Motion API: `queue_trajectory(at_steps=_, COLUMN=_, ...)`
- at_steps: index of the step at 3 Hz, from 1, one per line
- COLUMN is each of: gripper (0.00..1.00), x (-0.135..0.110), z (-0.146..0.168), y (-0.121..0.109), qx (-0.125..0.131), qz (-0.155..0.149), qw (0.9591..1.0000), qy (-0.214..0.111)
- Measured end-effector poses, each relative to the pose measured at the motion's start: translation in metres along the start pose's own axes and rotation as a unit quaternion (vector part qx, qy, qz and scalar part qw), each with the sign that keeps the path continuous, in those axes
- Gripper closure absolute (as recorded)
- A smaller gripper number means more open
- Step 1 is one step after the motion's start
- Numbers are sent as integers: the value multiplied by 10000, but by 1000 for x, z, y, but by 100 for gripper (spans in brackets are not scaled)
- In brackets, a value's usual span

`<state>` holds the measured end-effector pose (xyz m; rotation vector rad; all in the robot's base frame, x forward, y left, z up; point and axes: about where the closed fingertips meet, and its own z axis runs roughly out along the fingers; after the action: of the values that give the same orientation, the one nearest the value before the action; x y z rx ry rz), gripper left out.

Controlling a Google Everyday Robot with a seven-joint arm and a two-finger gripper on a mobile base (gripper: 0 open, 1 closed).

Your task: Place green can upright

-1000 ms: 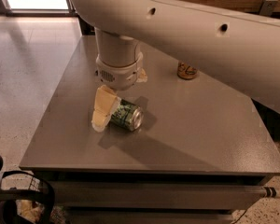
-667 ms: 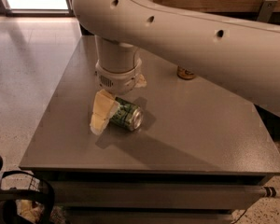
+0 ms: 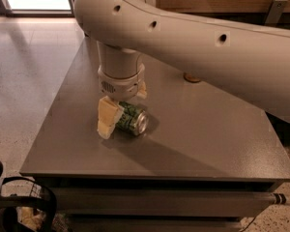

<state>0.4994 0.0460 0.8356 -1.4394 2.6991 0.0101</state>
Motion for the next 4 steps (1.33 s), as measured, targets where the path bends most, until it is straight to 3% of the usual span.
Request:
queue_trajectory(at_steps=1, gripper=41, x=-1, z=0, y=0, qx=5, qz=-4, qw=10000, qy=-13)
queue_trajectory(at_steps=2, gripper=74, x=-1, z=0, y=1, qx=11, qz=-11, qw=10000, qy=-30)
queue_trajectory(at_steps=3, gripper=100, x=-2, z=0, y=1, qx=16, qz=-16, qw=10000, qy=-44)
queue_trajectory(at_steps=4, gripper=100, x=-2, z=1, y=1, qx=17, qz=-17, qw=10000, qy=-46)
